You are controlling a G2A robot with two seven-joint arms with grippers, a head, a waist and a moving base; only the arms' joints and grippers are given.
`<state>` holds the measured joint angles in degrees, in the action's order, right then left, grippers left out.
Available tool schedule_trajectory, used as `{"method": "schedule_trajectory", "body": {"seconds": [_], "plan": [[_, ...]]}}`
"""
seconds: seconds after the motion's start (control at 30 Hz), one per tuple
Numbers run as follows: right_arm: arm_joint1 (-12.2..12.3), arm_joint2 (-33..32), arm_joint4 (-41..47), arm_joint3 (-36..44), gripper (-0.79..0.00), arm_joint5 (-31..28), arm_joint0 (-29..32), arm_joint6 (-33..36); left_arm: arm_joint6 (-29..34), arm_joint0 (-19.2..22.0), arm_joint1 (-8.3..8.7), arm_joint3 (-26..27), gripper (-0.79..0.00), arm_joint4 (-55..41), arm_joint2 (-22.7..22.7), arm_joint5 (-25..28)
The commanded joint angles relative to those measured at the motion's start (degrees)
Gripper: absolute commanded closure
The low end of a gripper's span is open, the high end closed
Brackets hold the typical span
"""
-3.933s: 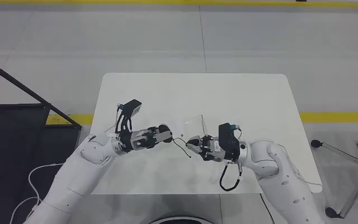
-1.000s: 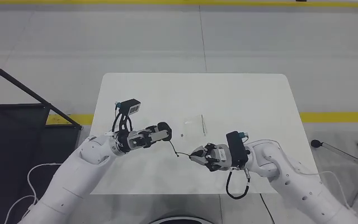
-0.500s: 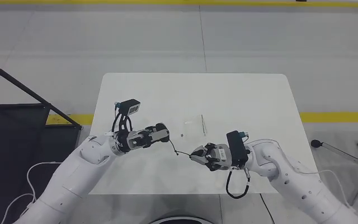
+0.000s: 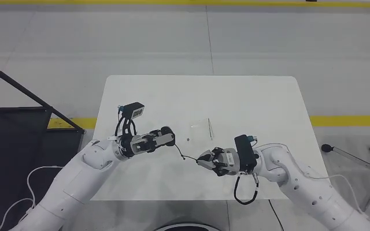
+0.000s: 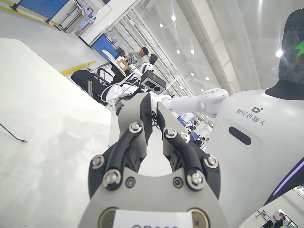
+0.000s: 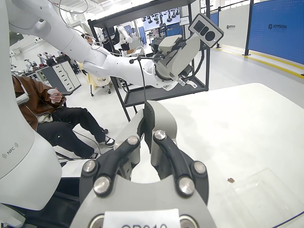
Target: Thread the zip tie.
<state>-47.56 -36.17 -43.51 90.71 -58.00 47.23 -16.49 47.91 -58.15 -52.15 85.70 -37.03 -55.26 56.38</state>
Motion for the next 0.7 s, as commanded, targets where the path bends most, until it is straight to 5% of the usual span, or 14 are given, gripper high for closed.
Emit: {"method": "schedule_trajectory", "body": {"seconds": [0.0, 0.17, 0.27, 0.4, 0.67], "plan": [[0.04, 0.07, -0.02, -0.02, 0.000, 0.00, -0.06, -0.09, -0.16, 0.15, 0.13, -0.02, -0.126, -0.03, 0.22, 0.15], [0.12, 0.21, 0.06, -0.19, 0.000, 0.00, -0.17, -0.42, -0.57, 0.44, 0.44, -0.10, -0.095, -0.02, 0.79, 0.56], [0.17, 0.28, 0.10, -0.25, 0.000, 0.00, -0.21, -0.60, -0.80, 0.59, 0.61, -0.13, -0.289, -0.10, 1.13, 0.79], [0.25, 0.31, 0.19, -0.34, 0.000, 0.00, -0.25, -0.80, -1.17, 0.77, 0.89, -0.14, -0.376, -0.25, 1.45, 1.16], [0.42, 0.48, 0.09, -0.27, 0.000, 0.00, -0.37, -0.93, -1.59, 1.12, 1.44, -0.08, -0.360, -0.55, 2.18, 1.58]]}}
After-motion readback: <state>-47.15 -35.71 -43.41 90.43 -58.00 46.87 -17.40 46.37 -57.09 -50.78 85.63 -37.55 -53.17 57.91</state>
